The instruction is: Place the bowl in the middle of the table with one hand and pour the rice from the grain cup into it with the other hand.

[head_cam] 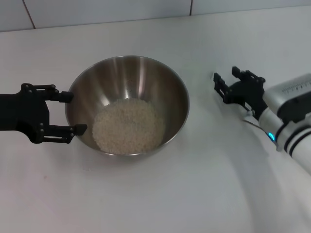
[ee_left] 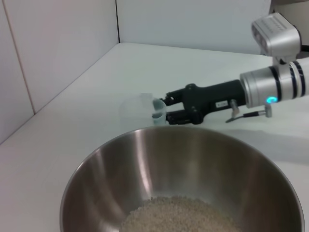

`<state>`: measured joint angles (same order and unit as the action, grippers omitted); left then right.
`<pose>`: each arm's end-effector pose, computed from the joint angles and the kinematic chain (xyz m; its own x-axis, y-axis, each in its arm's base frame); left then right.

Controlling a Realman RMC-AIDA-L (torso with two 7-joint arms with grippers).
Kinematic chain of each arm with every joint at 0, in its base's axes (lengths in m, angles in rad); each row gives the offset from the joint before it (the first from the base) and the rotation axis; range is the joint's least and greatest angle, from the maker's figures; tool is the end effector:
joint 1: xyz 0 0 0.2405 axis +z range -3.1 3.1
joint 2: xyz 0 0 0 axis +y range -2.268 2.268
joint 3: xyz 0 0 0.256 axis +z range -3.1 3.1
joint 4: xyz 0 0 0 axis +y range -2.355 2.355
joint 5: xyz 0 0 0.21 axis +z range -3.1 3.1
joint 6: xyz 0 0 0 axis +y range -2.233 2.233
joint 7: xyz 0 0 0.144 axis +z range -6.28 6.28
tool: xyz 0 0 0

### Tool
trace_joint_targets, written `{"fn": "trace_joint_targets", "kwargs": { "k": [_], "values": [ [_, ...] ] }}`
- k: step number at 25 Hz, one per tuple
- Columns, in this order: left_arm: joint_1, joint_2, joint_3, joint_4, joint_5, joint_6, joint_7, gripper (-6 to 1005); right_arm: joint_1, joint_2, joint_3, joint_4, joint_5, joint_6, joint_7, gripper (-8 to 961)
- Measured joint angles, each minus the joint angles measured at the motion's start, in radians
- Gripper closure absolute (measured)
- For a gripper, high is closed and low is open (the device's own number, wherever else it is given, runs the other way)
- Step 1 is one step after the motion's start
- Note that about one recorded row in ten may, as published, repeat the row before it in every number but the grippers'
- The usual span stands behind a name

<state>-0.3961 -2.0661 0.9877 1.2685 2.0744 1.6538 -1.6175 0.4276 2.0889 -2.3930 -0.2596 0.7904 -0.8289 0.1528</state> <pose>-0.2230 0.3207 0.0487 0.9706 0.1592 0.1804 0.1996 -0.9514 -0.2344 0.3297 0.3240 -0.0754 0.7279 -0.2582 -0.6352 -0.6856 -0.2750 -0.6740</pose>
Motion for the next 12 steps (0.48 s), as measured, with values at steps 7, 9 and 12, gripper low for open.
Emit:
{"fn": "trace_joint_targets", "kwargs": {
  "k": [7, 9, 12],
  "values": [
    [0.008, 0.0, 0.0, 0.007, -0.002, 0.005, -0.002, 181, -0.146, -0.003, 0.016, 0.06, -0.053, -0.333, 0.222, 427],
    [0.009, 0.0, 0.0, 0.007, -0.002, 0.006, -0.002, 181, -0.159, -0.007, 0.031, 0.141, -0.054, -0.498, 0.333, 334],
    [0.009, 0.0, 0.001, 0.002, -0.003, 0.007, -0.002, 181, -0.145, -0.027, 0.051, 0.251, -0.054, -0.762, 0.438, 174]
  ]
}}
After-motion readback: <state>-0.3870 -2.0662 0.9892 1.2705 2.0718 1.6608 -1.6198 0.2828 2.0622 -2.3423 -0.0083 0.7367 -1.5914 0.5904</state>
